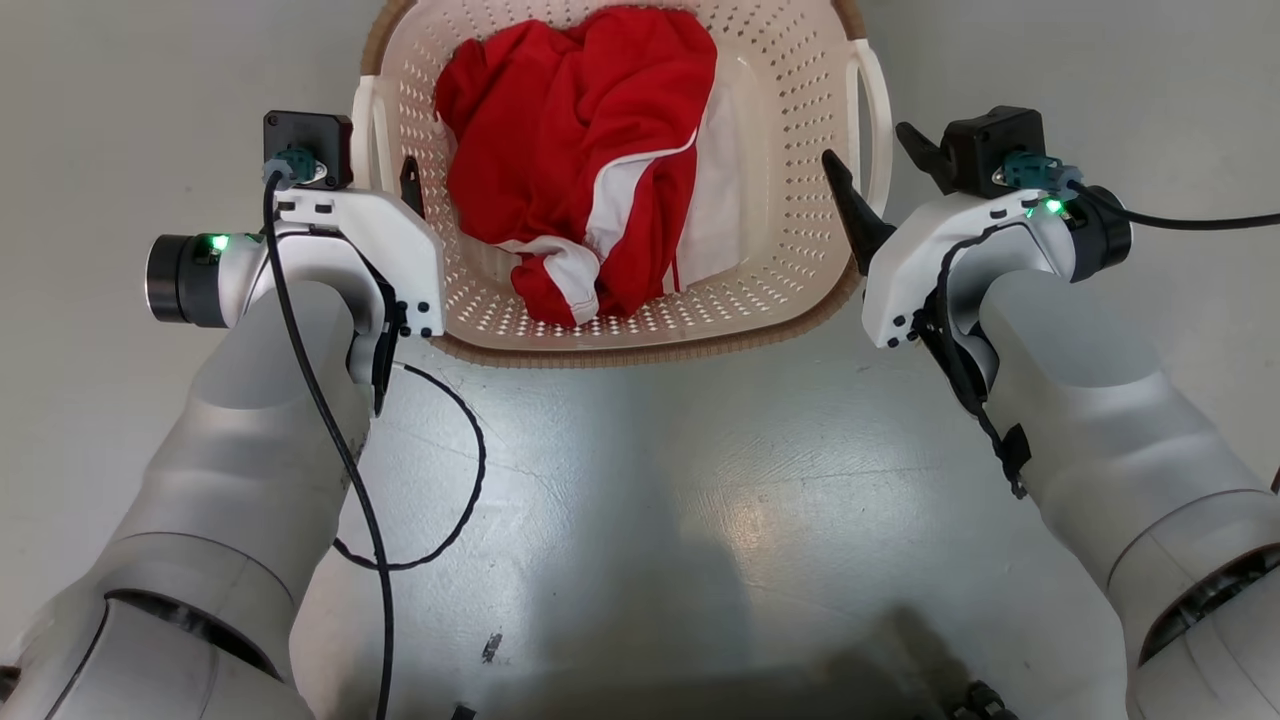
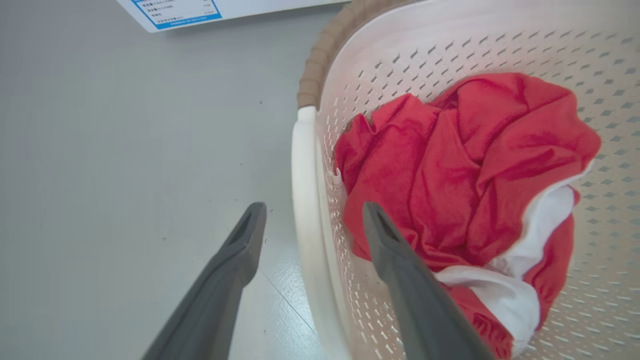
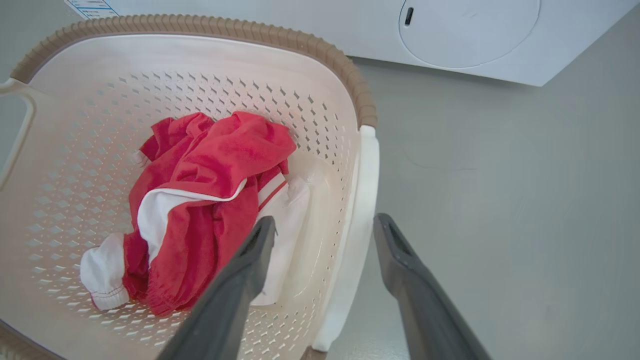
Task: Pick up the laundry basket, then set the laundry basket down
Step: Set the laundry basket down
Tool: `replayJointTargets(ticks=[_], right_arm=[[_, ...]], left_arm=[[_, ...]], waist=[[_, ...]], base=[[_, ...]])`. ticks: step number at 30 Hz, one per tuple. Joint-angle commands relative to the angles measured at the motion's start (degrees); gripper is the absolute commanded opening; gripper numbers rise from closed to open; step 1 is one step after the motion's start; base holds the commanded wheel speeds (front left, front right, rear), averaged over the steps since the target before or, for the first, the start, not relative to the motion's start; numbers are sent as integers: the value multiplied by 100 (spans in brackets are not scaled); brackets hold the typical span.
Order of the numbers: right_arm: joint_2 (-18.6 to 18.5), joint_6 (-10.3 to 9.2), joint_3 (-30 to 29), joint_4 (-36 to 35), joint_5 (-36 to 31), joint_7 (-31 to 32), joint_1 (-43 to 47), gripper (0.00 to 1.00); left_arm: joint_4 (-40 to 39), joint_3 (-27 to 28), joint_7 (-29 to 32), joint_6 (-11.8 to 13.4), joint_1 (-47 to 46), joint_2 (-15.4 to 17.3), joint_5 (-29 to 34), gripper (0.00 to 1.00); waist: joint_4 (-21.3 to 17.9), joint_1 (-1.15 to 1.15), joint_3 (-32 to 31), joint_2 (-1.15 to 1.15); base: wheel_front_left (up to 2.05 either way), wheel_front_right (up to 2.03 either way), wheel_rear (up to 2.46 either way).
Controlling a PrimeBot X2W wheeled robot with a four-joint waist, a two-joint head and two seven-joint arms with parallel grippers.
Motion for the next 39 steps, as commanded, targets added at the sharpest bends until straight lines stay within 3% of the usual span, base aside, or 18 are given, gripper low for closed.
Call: replayJointTargets(ticks=[1, 11, 20, 29, 39], right_arm=[[105, 37, -15, 3, -32, -80, 278, 100], [58, 37, -687, -219, -477, -84, 327, 100], [-252, 37, -1992, -1191, -1569, -85, 1039, 100], [-295, 37, -3175, -2090, -2646, -85, 2148, 100], [-239, 37, -3643, -2829, -3258, -85, 3082, 100]], left_arm=[[-18, 80, 17, 52, -23, 169, -63, 100], [-25, 200, -162, 43, 185, 182, -237, 100], [-295, 453, -382, -142, 711, 249, -395, 100], [-1316, 990, -388, -107, 1613, 450, -237, 100], [-2539, 1821, -389, -50, 2772, 756, 206, 100]], waist=[[-13, 0, -39, 0], [-110, 0, -454, 0], [-83, 0, -1333, 0], [-11, 0, -2407, 0], [-93, 0, -3324, 0]], base=[[0, 0, 0], [0, 0, 0], [0, 0, 0], [0, 0, 0], [0, 0, 0]])
